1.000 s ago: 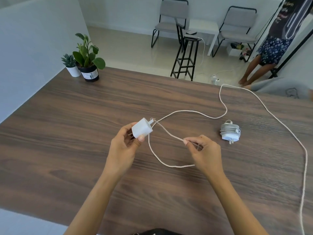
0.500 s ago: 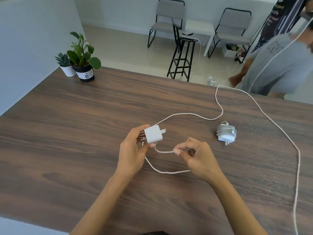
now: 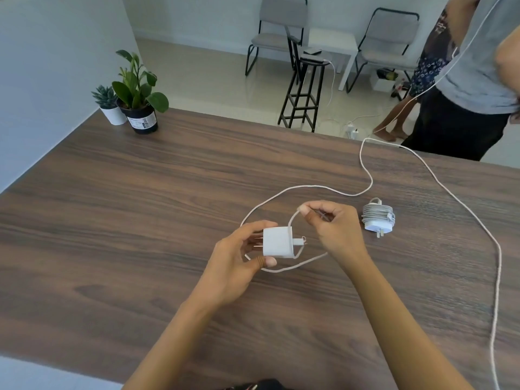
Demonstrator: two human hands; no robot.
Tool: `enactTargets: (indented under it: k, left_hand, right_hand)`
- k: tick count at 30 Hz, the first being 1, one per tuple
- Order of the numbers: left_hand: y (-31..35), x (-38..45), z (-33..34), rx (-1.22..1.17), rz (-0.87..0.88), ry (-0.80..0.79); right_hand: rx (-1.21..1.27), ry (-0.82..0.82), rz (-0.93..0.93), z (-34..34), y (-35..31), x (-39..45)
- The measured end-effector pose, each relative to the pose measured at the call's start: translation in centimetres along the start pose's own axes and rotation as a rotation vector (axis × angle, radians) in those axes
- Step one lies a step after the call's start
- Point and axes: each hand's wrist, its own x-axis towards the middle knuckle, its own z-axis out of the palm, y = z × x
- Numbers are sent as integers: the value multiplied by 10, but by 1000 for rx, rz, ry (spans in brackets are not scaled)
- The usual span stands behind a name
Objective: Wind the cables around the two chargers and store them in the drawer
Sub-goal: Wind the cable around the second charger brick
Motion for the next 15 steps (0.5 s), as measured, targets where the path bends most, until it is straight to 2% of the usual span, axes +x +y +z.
enactTargets:
  k: [4, 7, 11, 15]
  left_hand:
    - [5, -3, -1, -85, 9, -18]
    - [8, -3, 1, -164, 26, 33]
    - [9, 2, 5, -178, 48, 171]
    - [7, 17, 5, -66, 62, 369]
  right_hand:
    - [44, -39, 8, 4, 3, 0]
    - [102, -63, 33, 9, 6, -4]
    - [104, -210, 74, 19, 15, -20]
    - [130, -314, 167, 22, 19, -35]
